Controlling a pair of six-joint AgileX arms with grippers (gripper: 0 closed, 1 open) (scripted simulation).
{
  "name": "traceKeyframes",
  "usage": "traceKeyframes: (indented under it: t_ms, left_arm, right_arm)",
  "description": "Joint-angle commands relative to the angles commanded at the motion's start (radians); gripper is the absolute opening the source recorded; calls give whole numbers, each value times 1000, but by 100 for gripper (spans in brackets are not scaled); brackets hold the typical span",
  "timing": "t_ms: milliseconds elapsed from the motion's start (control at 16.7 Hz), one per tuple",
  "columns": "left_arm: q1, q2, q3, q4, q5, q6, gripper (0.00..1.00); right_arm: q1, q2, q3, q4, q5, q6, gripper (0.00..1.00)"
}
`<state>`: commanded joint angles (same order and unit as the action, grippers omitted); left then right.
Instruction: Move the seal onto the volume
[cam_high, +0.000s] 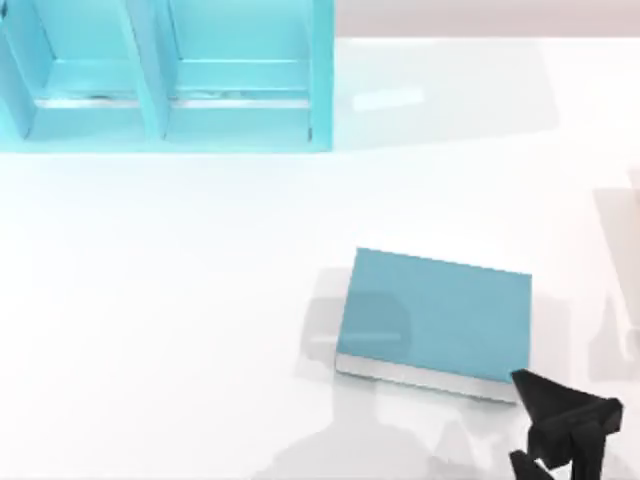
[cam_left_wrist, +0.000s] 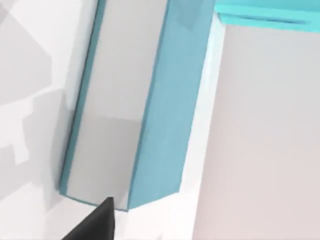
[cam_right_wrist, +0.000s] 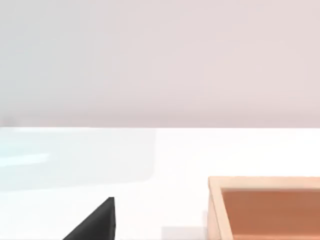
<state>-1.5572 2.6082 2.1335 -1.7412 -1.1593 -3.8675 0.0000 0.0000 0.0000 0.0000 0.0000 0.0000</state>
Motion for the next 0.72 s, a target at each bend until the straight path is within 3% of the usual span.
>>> traceKeyframes:
  t_ms: [300, 720]
  left_arm:
    - [158, -235, -183, 161, 115, 339, 100]
    - [524, -782, -623, 523, 402, 1159, 100]
  right_arm:
    - [0, 0, 0, 0, 0, 0, 100]
    - [0, 0, 0, 0, 0, 0, 100]
